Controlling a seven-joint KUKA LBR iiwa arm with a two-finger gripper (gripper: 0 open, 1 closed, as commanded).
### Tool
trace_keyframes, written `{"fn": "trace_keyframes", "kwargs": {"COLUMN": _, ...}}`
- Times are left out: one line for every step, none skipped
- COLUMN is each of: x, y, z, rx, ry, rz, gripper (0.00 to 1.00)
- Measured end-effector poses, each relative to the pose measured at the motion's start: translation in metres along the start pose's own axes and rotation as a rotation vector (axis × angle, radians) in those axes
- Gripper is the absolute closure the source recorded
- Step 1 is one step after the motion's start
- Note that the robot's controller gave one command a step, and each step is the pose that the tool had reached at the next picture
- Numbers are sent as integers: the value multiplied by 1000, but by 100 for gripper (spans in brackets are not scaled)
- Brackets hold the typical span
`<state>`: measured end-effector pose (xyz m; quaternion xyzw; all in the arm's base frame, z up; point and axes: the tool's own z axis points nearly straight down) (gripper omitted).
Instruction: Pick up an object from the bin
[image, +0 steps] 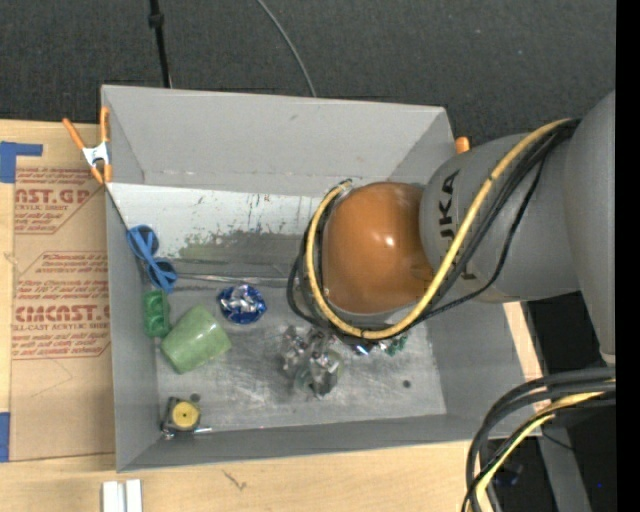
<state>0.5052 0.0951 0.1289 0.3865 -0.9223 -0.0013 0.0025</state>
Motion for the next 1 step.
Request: {"fn": "trace_keyframes", "kwargs": {"x": -10, "y": -11, "z": -74, "rx": 9, "ry": -12, "rz": 6, "gripper": 100}}
